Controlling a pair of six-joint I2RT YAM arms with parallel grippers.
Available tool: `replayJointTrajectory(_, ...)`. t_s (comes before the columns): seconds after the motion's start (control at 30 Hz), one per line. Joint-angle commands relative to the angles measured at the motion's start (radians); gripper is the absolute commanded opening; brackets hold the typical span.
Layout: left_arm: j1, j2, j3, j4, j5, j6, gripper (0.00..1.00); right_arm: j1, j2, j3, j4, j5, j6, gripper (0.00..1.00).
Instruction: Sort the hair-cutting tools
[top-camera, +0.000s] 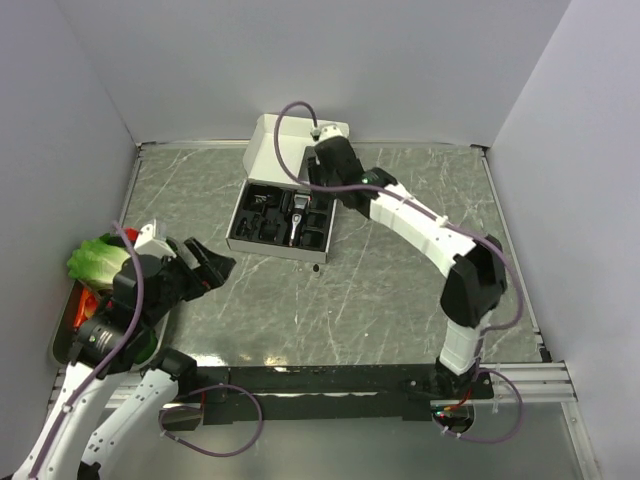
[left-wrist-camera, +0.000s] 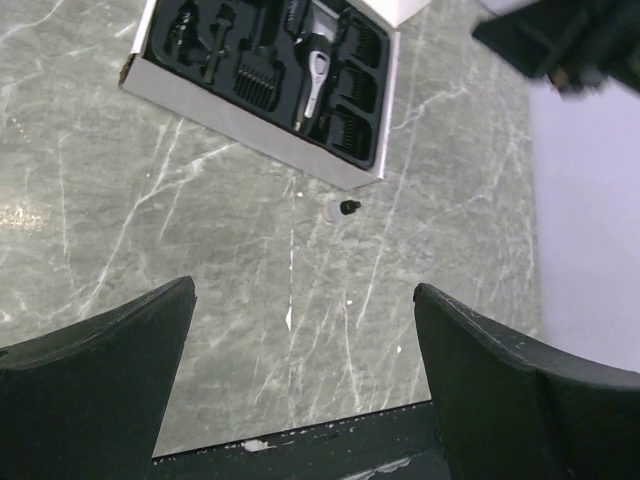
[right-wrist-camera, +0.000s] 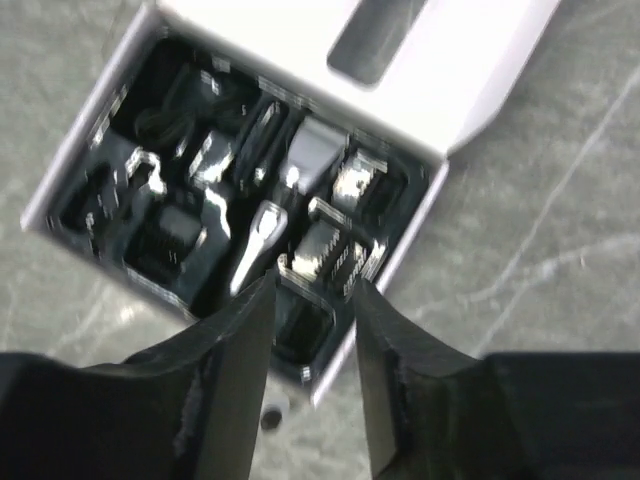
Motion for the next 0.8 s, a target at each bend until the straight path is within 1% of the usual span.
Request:
replayJointTrajectory(0.0,-0.002,0.112,0.055,0.064,-0.051,-0.024,0.98,0.023,-0.114,-0.154,0.055,0.049,0.023,0.49)
replayJointTrajectory(0.03,-0.002,0.135,0.063,0.068,-0.058,-0.024,0.99,0.024,-0.149,-0.203,0.057,0.054,0.029,0.49)
replayJointTrajectory(0.1,-0.002,0.204,0.081,0.093,-0.078,-0.018,0.98,0.026,-0.189,-0.255,0.058,0.046,0.049,0.50)
replayJointTrajectory(0.17,-0.002,0.247,0.086,0.122,-0.077,-0.012,0.95,0.032,-0.247,-0.337,0.066,0.043,0.057,0.50)
replayJointTrajectory(0.27,-0.002,0.315,0.067,0.197,-0.039,-0.030,0.88,0.037,-0.336,-0.453,0.086,0.058,0.083,0.55)
replayJointTrajectory(0.37,-0.006,0.347,0.012,0.309,0.030,-0.074,0.83,0.038,-0.421,-0.565,0.107,0.060,0.119,0.56)
replayJointTrajectory(0.4,-0.012,0.349,-0.027,0.337,0.043,-0.088,0.81,0.040,-0.460,-0.617,0.112,0.048,0.141,0.56)
replayJointTrajectory(0.43,-0.018,0.346,-0.046,0.390,0.049,-0.116,0.78,0.043,-0.479,-0.643,0.119,0.045,0.153,0.56)
replayJointTrajectory(0.53,-0.072,0.338,-0.111,0.447,0.011,-0.157,0.72,0.055,-0.543,-0.749,0.156,0.016,0.201,0.57)
replayJointTrajectory(0.63,-0.153,0.336,-0.172,0.527,-0.035,-0.197,0.67,0.072,-0.582,-0.834,0.185,-0.001,0.233,0.58)
replayJointTrajectory(0.67,-0.213,0.344,-0.204,0.573,-0.081,-0.206,0.67,0.073,-0.588,-0.848,0.184,-0.004,0.242,0.59)
replayJointTrajectory(0.73,-0.277,0.365,-0.229,0.617,-0.132,-0.226,0.66,0.073,-0.605,-0.889,0.188,-0.012,0.265,0.60)
replayJointTrajectory(0.77,-0.348,0.381,-0.246,0.642,-0.202,-0.231,0.66,0.075,-0.611,-0.904,0.195,-0.033,0.271,0.60)
